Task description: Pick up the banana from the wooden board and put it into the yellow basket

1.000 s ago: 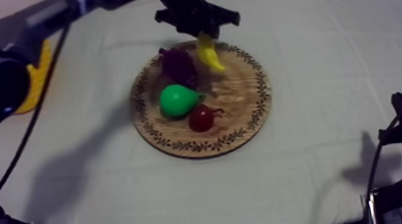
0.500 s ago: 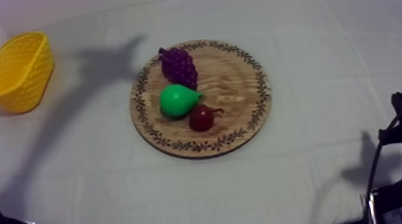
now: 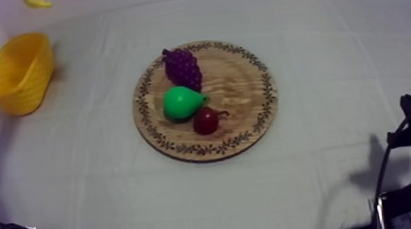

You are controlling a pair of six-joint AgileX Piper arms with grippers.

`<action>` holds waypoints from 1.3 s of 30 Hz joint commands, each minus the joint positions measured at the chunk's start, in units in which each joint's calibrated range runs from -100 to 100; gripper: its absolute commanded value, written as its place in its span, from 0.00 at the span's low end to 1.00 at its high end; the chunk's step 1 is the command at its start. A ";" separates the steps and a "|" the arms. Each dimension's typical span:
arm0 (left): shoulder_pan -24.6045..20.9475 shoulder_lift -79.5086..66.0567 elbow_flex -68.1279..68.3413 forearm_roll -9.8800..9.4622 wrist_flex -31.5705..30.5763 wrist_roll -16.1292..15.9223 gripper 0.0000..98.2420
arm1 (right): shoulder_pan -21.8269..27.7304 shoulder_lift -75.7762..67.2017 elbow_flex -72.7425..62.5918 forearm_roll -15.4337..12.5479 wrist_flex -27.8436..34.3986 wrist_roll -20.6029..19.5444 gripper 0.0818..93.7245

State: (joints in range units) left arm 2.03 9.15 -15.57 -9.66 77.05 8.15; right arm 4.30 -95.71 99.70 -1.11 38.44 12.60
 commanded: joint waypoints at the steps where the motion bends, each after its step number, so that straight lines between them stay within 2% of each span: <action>1: -4.46 0.60 1.54 -0.09 -1.22 -0.34 0.32 | -0.01 -0.04 -0.03 0.01 0.02 0.02 0.01; 7: -9.02 4.18 3.68 0.08 -4.25 -1.47 0.33 | -0.01 -0.04 -0.03 0.01 0.02 0.02 0.01; 17: -12.41 9.36 8.37 0.68 -8.70 -2.18 0.35 | -0.01 -0.04 -0.03 0.01 0.02 0.02 0.01; 19: -12.98 9.88 9.45 1.27 -9.68 -2.89 0.42 | -0.01 -0.04 -0.03 0.01 0.02 0.02 0.01; 23: -13.87 10.74 10.70 1.97 -10.93 -3.99 0.63 | -0.01 -0.04 -0.03 0.01 0.02 0.02 0.01; 28: -14.34 10.71 10.72 2.27 -11.35 -5.31 0.73 | -0.01 -0.04 -0.03 0.01 0.02 0.02 0.01; 34: -14.25 4.91 13.43 3.16 -12.30 -7.15 0.74 | -0.01 -0.04 -0.03 0.01 0.02 0.04 0.01; 39: -12.65 -5.02 18.76 3.59 -14.47 -7.51 0.65 | -0.01 -0.04 -0.03 0.01 0.02 0.04 0.01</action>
State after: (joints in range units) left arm -11.01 8.65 1.48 -6.11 62.83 0.60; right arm 4.30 -95.71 99.70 -1.11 38.45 12.63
